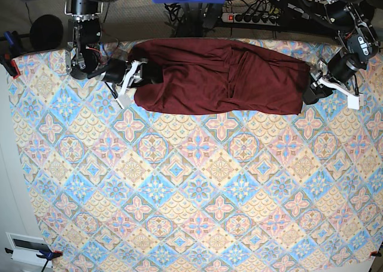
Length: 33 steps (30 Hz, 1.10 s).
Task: Layout the t-shirt on the table in an organized manner, then fold the t-shirt properly
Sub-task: 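Fold the strip end with the right gripper inward toward the left gripper, then fold the shirt bundle over with the right gripper into a square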
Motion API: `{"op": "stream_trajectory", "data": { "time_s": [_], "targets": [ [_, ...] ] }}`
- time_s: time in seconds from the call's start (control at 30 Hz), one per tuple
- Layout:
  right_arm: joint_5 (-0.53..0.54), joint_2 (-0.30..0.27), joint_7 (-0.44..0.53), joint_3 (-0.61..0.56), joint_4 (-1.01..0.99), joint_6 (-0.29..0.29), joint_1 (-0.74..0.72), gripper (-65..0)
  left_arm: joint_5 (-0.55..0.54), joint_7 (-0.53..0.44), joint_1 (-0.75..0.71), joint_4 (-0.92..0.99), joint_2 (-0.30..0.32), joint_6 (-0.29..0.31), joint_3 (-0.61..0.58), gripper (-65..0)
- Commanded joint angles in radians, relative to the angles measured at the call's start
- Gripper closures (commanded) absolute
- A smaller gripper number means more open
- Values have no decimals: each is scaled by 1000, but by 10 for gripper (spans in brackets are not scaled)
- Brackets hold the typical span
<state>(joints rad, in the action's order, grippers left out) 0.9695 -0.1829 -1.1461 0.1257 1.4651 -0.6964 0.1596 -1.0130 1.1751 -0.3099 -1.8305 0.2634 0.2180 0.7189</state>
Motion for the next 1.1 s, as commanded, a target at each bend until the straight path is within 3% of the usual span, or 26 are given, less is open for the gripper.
{"op": "stream_trajectory", "data": {
  "time_s": [0.0,0.2,0.27,0.4,0.43,0.5,0.6,0.83,1.07],
  "targets": [
    [-1,-4,-4,-1,9,-2,-5,-289,-17,-13,2,-16,14,5,5,-277],
    [-57,38,-4,-1,7,-2,-5,-274,-17,-13,2,-16,17,5,5,-277],
    [-77,38,-4,2,7,-2,-5,-219,-17,-13,4,-16,17,5,5,-277],
    [-88,38,-4,10,12,-2,-7,-10,-19,-14,4,-16,15,5,5,-277],
    [-88,38,-4,15,16,-2,-7,0,-19,-14,4,-16,15,5,5,-277],
    [-88,38,-4,39,18,-2,-7,-22,-19,-14,4,-16,15,5,5,-277],
    [-88,38,-4,81,18,-2,-7,-1,-19,-14,4,-16,14,5,5,-277],
    [-91,-28,-2,147,9,-2,-64,0,-20,-14,5,-16,10,5,5,-277],
    [-245,-89,62,147,7,-2,-151,0,-22,-14,15,-16,-5,5,5,-277]
  ]
}}
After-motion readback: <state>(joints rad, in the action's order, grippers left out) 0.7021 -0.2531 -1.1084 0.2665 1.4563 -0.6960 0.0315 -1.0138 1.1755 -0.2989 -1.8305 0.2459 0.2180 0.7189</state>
